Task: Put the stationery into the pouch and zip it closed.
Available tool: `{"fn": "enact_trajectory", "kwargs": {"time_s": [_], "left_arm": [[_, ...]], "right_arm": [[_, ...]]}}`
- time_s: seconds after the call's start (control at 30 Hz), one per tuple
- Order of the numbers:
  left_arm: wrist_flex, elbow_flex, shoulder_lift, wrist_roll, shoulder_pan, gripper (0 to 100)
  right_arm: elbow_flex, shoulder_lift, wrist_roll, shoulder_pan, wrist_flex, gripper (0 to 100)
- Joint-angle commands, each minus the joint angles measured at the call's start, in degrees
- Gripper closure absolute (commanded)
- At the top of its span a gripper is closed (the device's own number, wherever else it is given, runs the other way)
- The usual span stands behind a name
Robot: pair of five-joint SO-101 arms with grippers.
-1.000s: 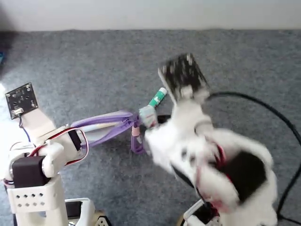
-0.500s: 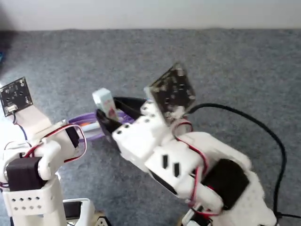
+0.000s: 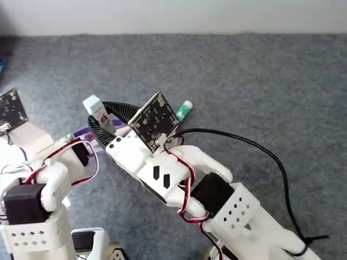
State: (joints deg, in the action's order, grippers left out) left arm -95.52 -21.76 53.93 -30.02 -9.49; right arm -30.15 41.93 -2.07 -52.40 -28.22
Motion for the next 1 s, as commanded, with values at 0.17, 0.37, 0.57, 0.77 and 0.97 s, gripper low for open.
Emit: {"fn": "enact_trajectory", "kwargs": {"time_s": [0.17,0.37,0.57,0.77,0.97], "left_arm": [[2.46,3.12,-0.26,-0.79,-0.26,99],[2.46,3.12,-0.26,-0.79,-0.26,99],[2.46,3.12,-0.26,-0.79,-0.26,99],[2.46,3.12,-0.26,-0.79,-0.26,99],[2.46,3.03,-0.26,-0.79,-0.26,99]], "right_arm": [[-3.96,1.27,-0.88,-0.40,2.07,98.5],[-3.52,2.51,-2.81,-0.40,-8.22,80.7],[-3.69,8.48,-2.81,-0.31,-12.35,79.5],[-3.69,13.14,-2.90,-0.22,-12.35,93.1],[-3.60,15.25,-3.87,1.54,-11.82,95.3]]}}
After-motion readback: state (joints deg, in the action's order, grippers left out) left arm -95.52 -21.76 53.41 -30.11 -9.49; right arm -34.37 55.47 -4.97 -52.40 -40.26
